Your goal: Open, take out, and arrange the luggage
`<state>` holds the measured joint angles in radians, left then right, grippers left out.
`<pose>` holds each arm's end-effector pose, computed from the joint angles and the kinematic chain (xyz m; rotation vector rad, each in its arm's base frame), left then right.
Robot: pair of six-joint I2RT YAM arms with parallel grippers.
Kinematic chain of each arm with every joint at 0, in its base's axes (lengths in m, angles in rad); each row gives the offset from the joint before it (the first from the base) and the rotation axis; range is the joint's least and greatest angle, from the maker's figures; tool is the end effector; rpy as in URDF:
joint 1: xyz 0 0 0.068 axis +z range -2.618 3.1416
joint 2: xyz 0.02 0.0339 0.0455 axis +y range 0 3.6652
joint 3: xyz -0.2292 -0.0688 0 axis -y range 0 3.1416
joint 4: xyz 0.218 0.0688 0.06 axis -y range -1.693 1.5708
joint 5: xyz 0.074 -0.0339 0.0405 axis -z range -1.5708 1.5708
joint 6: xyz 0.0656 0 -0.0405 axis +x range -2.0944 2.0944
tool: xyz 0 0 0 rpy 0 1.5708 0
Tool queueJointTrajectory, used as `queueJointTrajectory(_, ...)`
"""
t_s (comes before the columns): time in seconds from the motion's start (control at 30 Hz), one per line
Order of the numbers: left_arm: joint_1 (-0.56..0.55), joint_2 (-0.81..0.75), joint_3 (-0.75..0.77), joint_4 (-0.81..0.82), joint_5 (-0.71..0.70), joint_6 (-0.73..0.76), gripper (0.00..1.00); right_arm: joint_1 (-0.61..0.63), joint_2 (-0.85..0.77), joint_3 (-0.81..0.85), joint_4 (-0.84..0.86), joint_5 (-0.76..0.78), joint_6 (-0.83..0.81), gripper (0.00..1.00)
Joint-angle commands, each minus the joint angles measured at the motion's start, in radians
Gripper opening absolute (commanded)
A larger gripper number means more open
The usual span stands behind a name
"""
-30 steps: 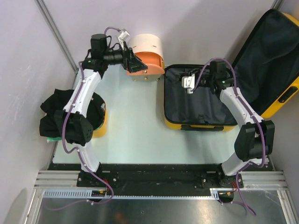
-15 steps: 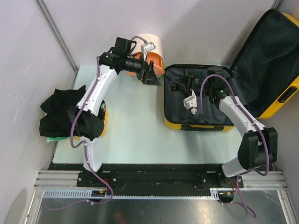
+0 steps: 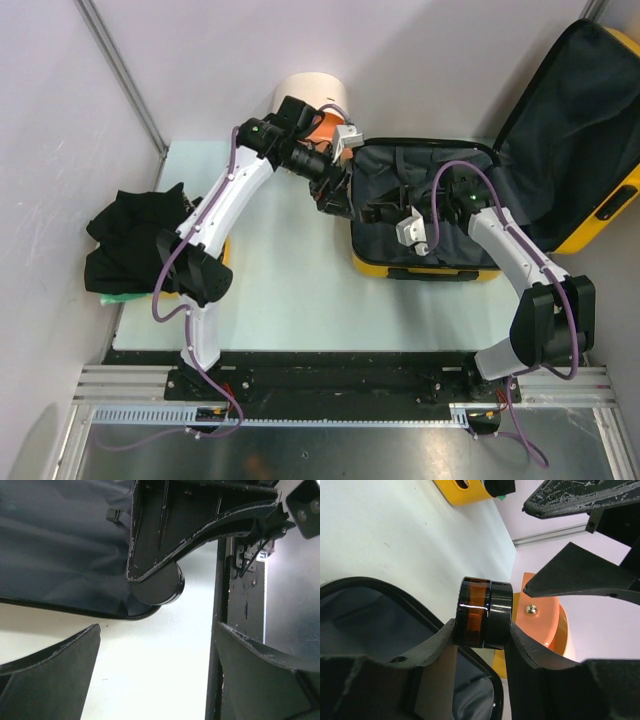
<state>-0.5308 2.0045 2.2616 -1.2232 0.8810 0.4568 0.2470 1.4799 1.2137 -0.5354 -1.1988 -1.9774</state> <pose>0.3001 -0.2348 0.3397 1.4157 1.9023 -1.1322 0.2695 0.1310 0.2720 -1.8089 0.3456 0.2396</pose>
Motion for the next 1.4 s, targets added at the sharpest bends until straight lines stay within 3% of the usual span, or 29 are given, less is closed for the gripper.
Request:
queueJointTrajectory(0.0, -0.020, 0.019, 0.050, -0.022, 0.059, 0.076, 1.00, 0.012, -0.030, 0.003, -0.041, -0.035, -0.650, 0.05)
queueJointTrajectory(0.2, -0.018, 0.091, 0.130, -0.021, 0.110, -0.082, 0.94, 0.031, -0.044, 0.003, -0.037, 0.022, -0.650, 0.05)
queueJointTrajectory(0.8, -0.020, 0.175, 0.144, -0.018, 0.156, -0.227, 0.84, 0.075, -0.047, -0.011, 0.077, 0.087, -0.578, 0.06)
queueJointTrajectory(1.1, -0.020, 0.177, 0.142, -0.010, 0.154, -0.245, 0.61, 0.081, -0.047, -0.011, 0.069, 0.097, -0.577, 0.06)
queueJointTrajectory(1.13, -0.020, 0.175, 0.142, -0.009, 0.154, -0.245, 0.52, 0.081, -0.049, -0.011, 0.069, 0.097, -0.577, 0.06)
queueJointTrajectory(1.27, -0.018, 0.166, 0.136, -0.009, 0.148, -0.236, 0.29, 0.077, -0.050, -0.011, 0.084, 0.102, -0.552, 0.09)
queueJointTrajectory(1.37, -0.012, 0.152, 0.124, -0.007, 0.142, -0.230, 0.09, 0.063, -0.050, -0.023, 0.118, 0.102, -0.532, 0.15)
